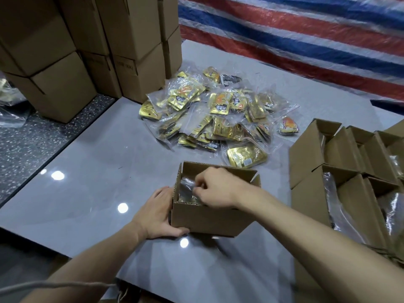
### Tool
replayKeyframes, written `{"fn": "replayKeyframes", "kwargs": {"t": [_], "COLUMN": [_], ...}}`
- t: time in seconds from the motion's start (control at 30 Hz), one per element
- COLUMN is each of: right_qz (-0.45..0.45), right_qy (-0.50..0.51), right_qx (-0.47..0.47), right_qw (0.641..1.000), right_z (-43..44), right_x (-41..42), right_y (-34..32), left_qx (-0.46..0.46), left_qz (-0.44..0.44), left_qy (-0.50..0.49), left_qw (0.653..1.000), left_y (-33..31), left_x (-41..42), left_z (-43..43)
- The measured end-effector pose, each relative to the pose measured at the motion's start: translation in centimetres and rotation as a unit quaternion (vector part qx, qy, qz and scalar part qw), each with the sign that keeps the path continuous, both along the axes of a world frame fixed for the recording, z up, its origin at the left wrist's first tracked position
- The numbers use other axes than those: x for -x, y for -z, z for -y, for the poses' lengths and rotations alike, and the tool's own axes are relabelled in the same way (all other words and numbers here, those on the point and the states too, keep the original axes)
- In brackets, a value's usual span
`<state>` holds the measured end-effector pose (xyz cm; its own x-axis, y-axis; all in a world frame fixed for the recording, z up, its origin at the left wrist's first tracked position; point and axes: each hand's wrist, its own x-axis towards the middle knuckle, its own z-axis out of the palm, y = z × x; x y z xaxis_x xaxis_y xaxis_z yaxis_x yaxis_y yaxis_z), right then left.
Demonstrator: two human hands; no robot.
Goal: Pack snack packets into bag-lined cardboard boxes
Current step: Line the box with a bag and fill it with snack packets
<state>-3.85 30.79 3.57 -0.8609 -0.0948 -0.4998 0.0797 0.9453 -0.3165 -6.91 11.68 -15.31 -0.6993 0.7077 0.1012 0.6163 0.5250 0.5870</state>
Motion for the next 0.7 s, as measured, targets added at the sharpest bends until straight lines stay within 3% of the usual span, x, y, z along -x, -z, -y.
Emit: {"fn": "replayKeyframes", "kwargs": {"t": [0.07,0.13,0.3,0.37,0.43,0.5,0.57,0.6,0.7], "right_qz": [0.105,0.167,0.193,0.158,0.082,-0.073,-0.246,-0.29,-0.253], "right_qy": [-0.028,-0.084,-0.107,-0.064,0.01,0.102,0.201,0.26,0.426], "right_qx": [0.056,0.047,0.044,0.084,0.182,0.267,0.264,0.255,0.251], "right_qw": [0.993,0.981,0.974,0.982,0.98,0.956,0.91,0.885,0.832], "right_z": [0.7,1.0,0.5,0.0,-1.0,-2.6,-5.1,-6.5,-11.2], "right_x": [0.7,1.5,2.5,2.8,3.1,3.3,4.0,4.7,6.8], "right_y": [0.9,2.0,3.3,2.2,0.4,-1.6,-2.8,-3.1,-2.3], "left_qx": [0.0,0.0,-0.014,-0.02,-0.023,-0.026,-0.024,-0.028,-0.037], "left_qz": [-0.007,-0.016,-0.013,-0.015,-0.016,-0.014,-0.005,-0.001,0.005], "left_qy": [0.006,0.009,0.015,0.013,0.007,0.001,-0.001,-0.002,0.005], "left_qw": [1.0,1.0,1.0,1.0,1.0,1.0,1.0,1.0,0.999], "left_y": [0.1,0.1,0.1,0.2,0.4,0.7,0.9,0.9,0.8], "left_x": [0.0,0.1,0.1,0.1,0.0,0.0,0.0,0.0,0.0], "left_z": [0.0,0.0,0.0,0.0,0.0,0.1,0.2,0.2,0.1]}}
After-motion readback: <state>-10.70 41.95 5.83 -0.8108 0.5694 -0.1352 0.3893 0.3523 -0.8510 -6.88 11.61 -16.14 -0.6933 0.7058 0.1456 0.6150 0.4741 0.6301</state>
